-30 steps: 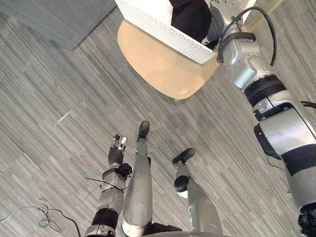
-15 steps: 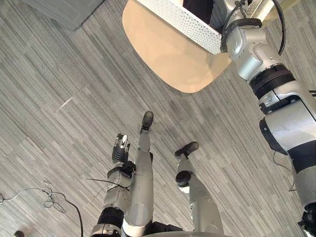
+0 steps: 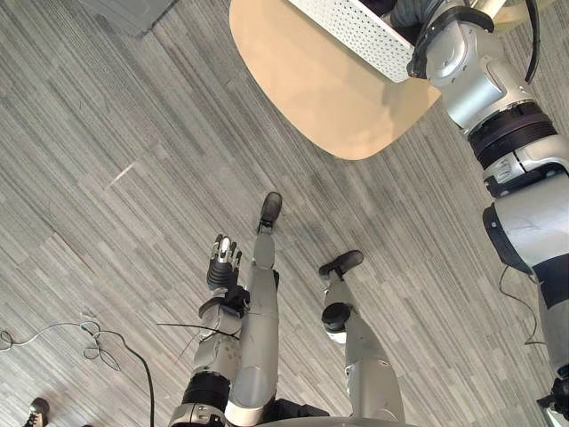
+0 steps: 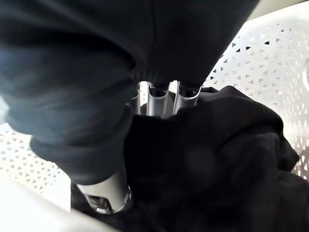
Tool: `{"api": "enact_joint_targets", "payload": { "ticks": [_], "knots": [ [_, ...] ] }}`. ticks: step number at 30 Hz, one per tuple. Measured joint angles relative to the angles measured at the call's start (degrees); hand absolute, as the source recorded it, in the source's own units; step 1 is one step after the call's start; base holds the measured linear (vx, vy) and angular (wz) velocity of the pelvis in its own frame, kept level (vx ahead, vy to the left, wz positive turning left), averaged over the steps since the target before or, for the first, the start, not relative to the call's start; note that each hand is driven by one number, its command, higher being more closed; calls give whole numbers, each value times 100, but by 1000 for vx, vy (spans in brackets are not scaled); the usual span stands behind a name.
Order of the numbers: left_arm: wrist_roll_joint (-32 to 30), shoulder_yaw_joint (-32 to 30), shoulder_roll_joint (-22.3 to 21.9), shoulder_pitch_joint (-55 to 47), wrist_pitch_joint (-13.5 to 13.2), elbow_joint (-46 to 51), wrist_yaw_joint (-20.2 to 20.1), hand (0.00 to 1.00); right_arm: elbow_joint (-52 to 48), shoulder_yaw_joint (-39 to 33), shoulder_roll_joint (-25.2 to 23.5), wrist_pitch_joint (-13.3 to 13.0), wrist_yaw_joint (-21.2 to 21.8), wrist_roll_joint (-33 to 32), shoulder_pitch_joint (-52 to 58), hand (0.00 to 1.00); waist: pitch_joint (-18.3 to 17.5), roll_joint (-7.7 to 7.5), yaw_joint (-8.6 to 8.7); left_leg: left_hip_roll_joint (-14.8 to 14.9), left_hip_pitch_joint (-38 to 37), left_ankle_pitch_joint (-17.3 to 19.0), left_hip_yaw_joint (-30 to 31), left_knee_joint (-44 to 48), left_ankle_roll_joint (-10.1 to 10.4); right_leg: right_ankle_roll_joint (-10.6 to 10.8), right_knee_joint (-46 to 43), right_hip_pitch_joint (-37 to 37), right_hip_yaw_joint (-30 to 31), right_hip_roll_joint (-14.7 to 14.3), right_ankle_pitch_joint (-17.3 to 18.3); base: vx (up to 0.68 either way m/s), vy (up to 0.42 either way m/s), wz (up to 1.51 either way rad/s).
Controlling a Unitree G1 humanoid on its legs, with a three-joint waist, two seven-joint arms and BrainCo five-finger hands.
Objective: Pick up the laundry basket with both hands and put the clothes into the washing machine.
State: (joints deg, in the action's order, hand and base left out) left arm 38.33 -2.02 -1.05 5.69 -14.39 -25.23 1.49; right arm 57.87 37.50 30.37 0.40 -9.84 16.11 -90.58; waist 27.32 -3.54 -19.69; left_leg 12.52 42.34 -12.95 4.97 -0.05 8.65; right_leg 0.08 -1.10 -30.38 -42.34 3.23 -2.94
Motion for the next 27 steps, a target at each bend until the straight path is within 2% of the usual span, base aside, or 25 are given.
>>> {"api": "enact_joint_targets", "payload": {
  "ticks": [8,13,17,24,27],
  "knots": [
    [-51,-48,-30,4,5,16,7,0,157,-112,-186,3,-132,-711,313,100,-16,27,13,29,-45,3,-58,296,-1,-42,-305,55,1,88,32,34,65,-2],
    [-73,-90,58,8,10,43,22,0,99,-595,-186,2,-175,-1181,354,100,-18,26,41,122,-130,8,-49,440,-1,-180,-629,98,-14,90,249,0,6,0],
    [-76,-95,207,9,18,44,104,0,-327,-1054,-190,-32,-277,-1604,357,100,-22,24,203,202,-238,32,-49,397,-18,-189,-1027,95,-110,151,516,-32,31,7],
    [-76,-277,251,4,17,52,159,0,-774,-1293,-310,-218,-406,-1675,358,100,-32,14,243,236,-296,27,-183,383,-19,-237,-1199,11,-1,201,543,-17,3,-6],
    [-72,-319,287,5,17,57,238,0,-776,-1293,-425,-236,-416,-1675,358,100,-32,14,326,241,-296,24,-205,375,-20,-274,-1192,-1,13,198,515,37,-20,-4]
  ]
}}
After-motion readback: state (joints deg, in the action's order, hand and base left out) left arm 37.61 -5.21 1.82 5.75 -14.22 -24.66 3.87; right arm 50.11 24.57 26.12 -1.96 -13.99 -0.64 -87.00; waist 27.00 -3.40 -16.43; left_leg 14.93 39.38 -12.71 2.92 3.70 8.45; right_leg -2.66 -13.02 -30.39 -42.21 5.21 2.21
